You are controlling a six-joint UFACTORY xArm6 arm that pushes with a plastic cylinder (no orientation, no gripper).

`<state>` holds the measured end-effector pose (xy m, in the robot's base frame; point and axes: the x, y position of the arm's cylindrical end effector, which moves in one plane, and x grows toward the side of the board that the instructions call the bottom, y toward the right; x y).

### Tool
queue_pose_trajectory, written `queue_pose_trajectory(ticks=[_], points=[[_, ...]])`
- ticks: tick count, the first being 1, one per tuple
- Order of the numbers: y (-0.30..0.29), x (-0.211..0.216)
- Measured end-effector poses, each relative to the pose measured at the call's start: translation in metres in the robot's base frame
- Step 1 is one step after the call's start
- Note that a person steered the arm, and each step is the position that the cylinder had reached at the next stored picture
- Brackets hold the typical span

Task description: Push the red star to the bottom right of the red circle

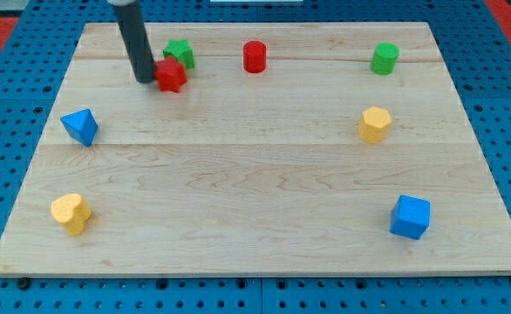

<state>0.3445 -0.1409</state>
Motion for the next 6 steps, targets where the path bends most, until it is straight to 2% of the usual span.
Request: queue_pose_trajectory(ticks=[1,2,4,5,6], points=[[0.029,0.002],[-0.036,-0.016],[0.049,-0.033],[0.115,-0.014],[0.141,-0.001]])
